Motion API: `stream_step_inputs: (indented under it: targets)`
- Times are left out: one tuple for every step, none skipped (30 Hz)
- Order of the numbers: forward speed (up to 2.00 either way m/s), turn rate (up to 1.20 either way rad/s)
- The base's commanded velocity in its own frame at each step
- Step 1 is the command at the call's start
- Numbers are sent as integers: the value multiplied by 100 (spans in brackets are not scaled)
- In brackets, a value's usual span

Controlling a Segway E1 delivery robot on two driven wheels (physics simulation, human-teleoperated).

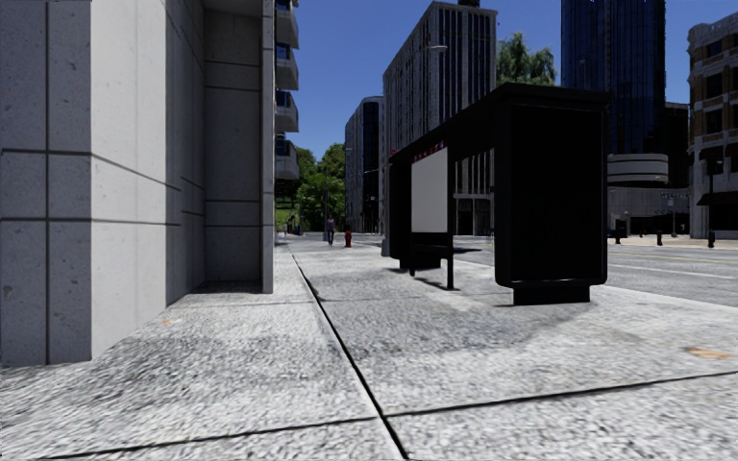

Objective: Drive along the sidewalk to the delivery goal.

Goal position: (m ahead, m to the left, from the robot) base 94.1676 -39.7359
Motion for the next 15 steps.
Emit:
stream_step_inputs:
  targets:
    - [200,0]
    - [200,0]
    - [200,0]
    - [200,0]
    - [200,0]
    - [200,0]
    - [200,0]
    - [200,0]
    - [200,0]
    - [200,0]
    - [200,0]
    - [200,0]
    - [200,0]
    - [200,0]
    - [200,0]
